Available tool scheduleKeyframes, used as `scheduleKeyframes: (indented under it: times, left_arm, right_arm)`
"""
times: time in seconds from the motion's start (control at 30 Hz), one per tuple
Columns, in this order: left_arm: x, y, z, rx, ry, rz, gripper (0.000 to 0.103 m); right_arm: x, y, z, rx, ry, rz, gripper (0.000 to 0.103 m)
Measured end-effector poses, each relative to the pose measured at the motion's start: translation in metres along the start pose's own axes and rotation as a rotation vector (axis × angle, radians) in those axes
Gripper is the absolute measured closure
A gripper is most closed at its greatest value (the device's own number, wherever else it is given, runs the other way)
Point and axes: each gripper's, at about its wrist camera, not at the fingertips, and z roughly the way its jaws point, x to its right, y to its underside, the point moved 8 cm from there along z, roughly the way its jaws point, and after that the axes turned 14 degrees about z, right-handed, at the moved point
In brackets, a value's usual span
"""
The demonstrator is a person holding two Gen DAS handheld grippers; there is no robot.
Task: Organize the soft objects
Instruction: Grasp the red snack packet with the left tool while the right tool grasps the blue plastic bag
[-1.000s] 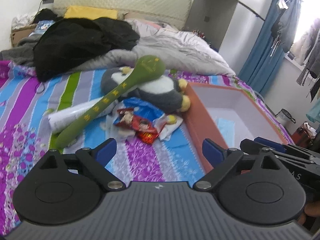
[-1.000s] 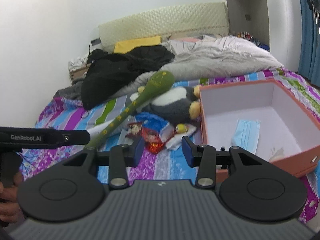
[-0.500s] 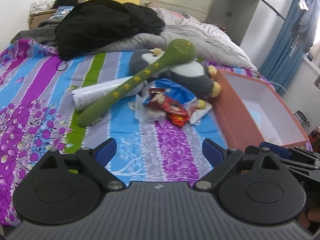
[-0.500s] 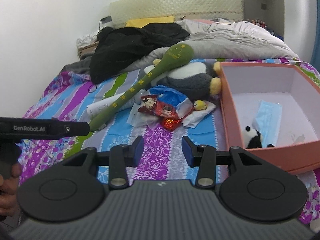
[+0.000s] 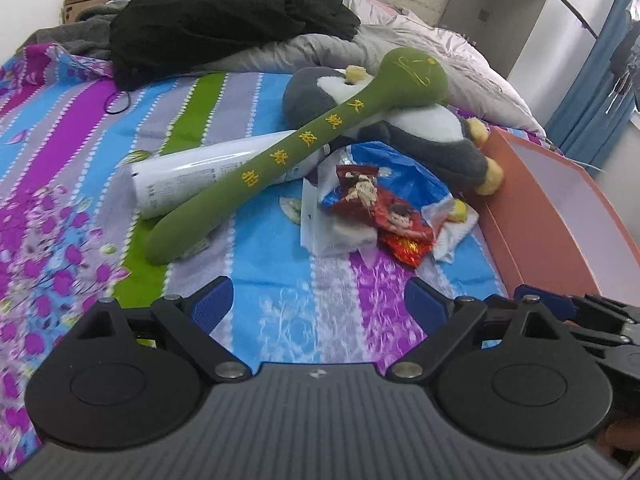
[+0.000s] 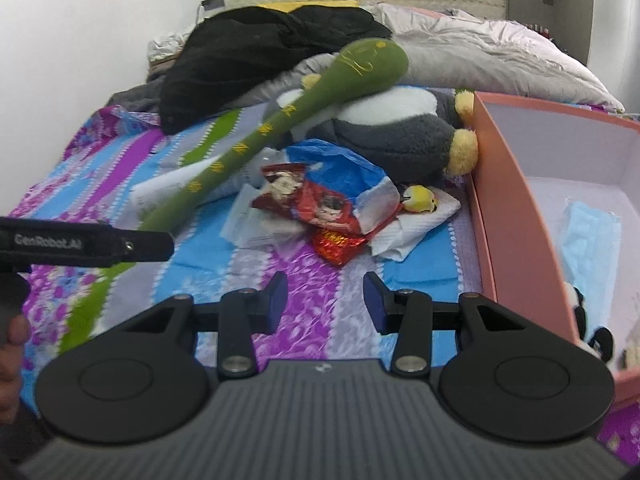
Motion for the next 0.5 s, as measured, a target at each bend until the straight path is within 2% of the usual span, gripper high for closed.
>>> scheduleKeyframes:
  times: [0.17,0.37,0.5]
  left_arm:
    - [-0.005,-0.016,0.041,0.018,0.034,-0.014,0.010]
    - [-0.001,-0.045,0.081,0.076,0.103,-0.041,0.016]
    - [-0.001,-0.060,0.103,0.093,0.142,-0.066,0.029]
  right_arm:
    - [0.010,-0.015,0.039,0.028,0.034,-0.002,0.058]
    - [0.021,-0.035,0.076,0.047,0.053,0.025,0.058]
    - [0.021,-0.046,0.096,0.060,0.068,0.018,0.058]
